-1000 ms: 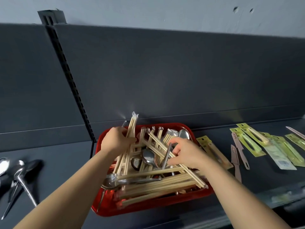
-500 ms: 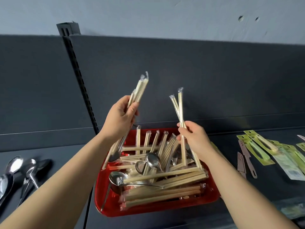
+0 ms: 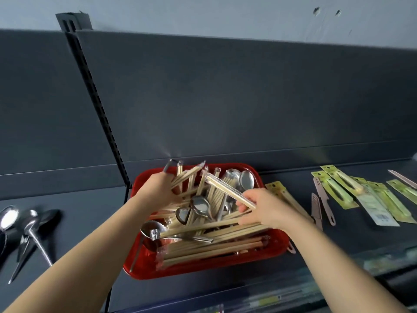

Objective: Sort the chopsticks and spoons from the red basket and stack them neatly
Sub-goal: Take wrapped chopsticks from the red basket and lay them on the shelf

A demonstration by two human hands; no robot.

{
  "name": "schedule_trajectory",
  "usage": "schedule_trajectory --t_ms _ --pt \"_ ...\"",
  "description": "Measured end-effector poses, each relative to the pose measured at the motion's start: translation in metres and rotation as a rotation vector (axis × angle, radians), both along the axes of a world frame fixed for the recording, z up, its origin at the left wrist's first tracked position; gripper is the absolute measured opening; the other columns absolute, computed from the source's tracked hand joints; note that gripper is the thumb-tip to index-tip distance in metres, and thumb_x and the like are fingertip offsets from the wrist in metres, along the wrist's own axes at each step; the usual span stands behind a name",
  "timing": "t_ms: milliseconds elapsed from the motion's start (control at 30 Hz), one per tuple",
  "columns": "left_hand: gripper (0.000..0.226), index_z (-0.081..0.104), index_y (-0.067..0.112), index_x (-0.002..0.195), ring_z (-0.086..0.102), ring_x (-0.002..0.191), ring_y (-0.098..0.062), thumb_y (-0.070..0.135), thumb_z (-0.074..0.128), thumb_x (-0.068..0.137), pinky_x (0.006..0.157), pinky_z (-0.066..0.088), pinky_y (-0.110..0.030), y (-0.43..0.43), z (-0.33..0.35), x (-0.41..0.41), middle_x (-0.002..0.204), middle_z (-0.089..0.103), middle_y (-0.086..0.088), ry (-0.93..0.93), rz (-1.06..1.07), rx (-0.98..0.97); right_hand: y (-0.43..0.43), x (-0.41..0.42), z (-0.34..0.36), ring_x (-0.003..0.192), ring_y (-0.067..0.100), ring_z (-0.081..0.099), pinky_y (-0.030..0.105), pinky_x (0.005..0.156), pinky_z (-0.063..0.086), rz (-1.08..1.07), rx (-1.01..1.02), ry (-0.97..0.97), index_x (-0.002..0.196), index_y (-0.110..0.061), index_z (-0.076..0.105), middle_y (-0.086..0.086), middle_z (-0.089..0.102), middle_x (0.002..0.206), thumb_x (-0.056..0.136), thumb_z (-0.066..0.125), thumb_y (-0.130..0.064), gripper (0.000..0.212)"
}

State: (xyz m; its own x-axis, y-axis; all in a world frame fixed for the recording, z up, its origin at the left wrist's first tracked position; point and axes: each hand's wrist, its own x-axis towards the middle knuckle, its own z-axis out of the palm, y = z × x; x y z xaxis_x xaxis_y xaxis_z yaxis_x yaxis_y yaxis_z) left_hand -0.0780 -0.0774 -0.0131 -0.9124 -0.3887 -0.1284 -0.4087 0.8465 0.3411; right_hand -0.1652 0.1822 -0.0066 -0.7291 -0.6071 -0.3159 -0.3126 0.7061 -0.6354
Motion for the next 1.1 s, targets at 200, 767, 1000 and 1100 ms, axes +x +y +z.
schedule_trajectory --t_ms 200,767,1000,1100 --pt "0.015 0.071 0.010 0.086 0.060 0.062 -0.021 0.019 0.073 0.075 0.057 0.046 -0.028 -0.010 0.010 0.015 0.073 0.066 -0.005 0.033 0.107 0.138 -0.009 0.005 -0.004 0.071 0.005 0.069 0.030 0.071 0.060 0.049 0.049 0.070 0.086 -0.027 0.066 -0.005 0.072 0.079 0.072 0.083 -0.015 0.024" --pt "0.016 0.068 0.008 0.084 0.042 0.043 -0.010 0.024 0.071 0.086 0.043 0.037 -0.022 -0.033 0.053 0.103 0.048 0.052 0.005 0.390 0.274 0.713 -0.065 0.012 0.026 0.055 0.008 0.053 0.023 0.052 0.044 -0.011 -0.299 -0.012 0.086 -0.023 0.069 -0.007 0.056 0.063 0.087 0.064 -0.023 0.005" --pt "0.018 0.063 -0.003 0.093 0.033 0.040 -0.011 0.012 0.070 0.086 0.037 0.032 -0.020 -0.072 0.049 0.169 0.058 0.044 -0.009 0.713 0.593 0.782 -0.166 0.069 0.038 0.037 0.003 0.038 0.017 0.038 0.030 0.074 -0.537 -0.211 0.088 -0.008 0.066 -0.011 0.042 0.043 0.090 0.062 -0.011 0.005" --pt "0.015 0.065 0.001 0.088 0.036 0.038 -0.012 0.015 0.071 0.084 0.040 0.036 -0.021 -0.100 0.046 0.217 0.052 0.048 -0.003 0.741 0.733 0.688 -0.226 0.110 0.033 0.038 0.005 0.040 0.022 0.041 0.035 0.173 -0.526 -0.240 0.082 -0.012 0.065 -0.011 0.044 0.043 0.086 0.065 -0.011 0.004"
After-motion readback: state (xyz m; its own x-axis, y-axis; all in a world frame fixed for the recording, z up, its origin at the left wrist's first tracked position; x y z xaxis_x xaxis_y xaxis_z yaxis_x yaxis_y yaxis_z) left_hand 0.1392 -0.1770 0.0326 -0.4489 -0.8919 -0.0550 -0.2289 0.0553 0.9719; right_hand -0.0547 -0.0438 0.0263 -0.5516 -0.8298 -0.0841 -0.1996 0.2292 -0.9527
